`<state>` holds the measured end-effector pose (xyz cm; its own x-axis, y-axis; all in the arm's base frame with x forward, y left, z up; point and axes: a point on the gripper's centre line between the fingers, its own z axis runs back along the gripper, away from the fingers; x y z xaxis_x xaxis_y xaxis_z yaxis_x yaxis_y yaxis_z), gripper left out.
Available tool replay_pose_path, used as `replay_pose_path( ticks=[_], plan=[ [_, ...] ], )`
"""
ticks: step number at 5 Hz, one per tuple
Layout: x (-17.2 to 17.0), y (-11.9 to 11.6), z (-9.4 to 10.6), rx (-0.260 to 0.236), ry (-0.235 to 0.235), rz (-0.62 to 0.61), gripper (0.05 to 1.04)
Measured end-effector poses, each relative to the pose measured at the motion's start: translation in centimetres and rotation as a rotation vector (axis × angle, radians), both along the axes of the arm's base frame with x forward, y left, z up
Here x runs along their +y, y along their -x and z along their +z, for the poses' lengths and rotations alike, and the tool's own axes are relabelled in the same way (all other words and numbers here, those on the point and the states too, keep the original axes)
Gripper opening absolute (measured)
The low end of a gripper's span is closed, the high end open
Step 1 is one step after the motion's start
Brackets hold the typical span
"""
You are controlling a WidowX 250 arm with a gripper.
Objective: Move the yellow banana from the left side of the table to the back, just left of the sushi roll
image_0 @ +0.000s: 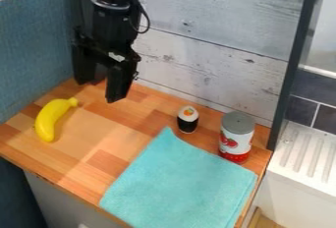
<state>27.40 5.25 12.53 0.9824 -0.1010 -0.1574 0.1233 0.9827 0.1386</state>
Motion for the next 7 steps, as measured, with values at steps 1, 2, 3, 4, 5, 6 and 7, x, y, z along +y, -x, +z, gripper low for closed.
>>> replay_pose_path(
  ticks=[1, 2, 3, 4, 5, 6, 7],
  plan=[
    [0.0, 0.1, -0.8, 0.027, 0.002, 0.001, 1.003],
    [1.3, -0.1, -0.9, 0.01, 0.0, 0.061, 1.003],
    [4.7, -0.3, -1.1, -0.038, -0.014, 0.176, 1.003],
    [7.4, -0.5, -2.7, -0.074, -0.007, 0.288, 1.003],
    [9.4, -0.7, -3.2, -0.051, -0.02, 0.348, 1.003],
    [10.6, -0.6, -3.8, -0.035, -0.045, 0.367, 1.003],
    [11.5, -0.2, -5.3, -0.002, -0.043, 0.402, 1.003]
  ],
)
